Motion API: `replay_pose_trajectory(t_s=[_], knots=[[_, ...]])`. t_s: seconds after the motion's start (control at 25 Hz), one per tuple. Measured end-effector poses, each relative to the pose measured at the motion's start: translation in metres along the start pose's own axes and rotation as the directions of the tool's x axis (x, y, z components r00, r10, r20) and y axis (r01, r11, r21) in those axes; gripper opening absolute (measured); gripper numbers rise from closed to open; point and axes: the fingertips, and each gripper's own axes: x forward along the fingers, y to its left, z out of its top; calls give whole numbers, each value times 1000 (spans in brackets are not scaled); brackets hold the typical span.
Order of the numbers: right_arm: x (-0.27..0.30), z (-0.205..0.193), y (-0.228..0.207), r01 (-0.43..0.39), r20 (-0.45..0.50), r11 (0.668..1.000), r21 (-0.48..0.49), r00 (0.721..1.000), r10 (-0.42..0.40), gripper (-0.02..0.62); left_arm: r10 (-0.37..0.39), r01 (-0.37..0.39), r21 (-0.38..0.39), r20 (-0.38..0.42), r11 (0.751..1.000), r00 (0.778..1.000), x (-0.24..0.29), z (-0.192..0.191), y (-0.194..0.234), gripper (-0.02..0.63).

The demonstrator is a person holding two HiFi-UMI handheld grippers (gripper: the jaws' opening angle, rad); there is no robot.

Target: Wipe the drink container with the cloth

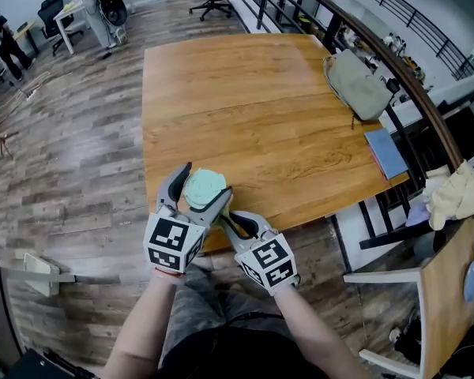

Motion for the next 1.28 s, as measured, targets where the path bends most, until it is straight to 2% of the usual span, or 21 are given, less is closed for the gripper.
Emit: replay_pose_trajectory(t_s=[0.04,0.2,0.4,0.52,0.8,1.28], knots=[[0,2,1,-15,7,1000,-3,1000,15,44,-22,22,7,6,1000,1000,0,1,-1,382],[2,9,6,-61,17,998,-34,998,62,44,-136,136,0,26,991,990,1,3,4,380],[11,26,6,-70,45,997,-27,996,71,44,-267,271,-87,54,959,962,0,2,26,379],[20,36,2,-56,61,998,0,997,56,44,-328,332,-107,56,937,943,2,2,30,379],[37,40,-5,-42,61,999,35,997,40,44,-390,395,-152,62,906,919,7,0,46,379],[51,-27,-11,-37,-139,996,83,989,48,44,-447,452,-149,70,879,892,6,-2,57,371]])
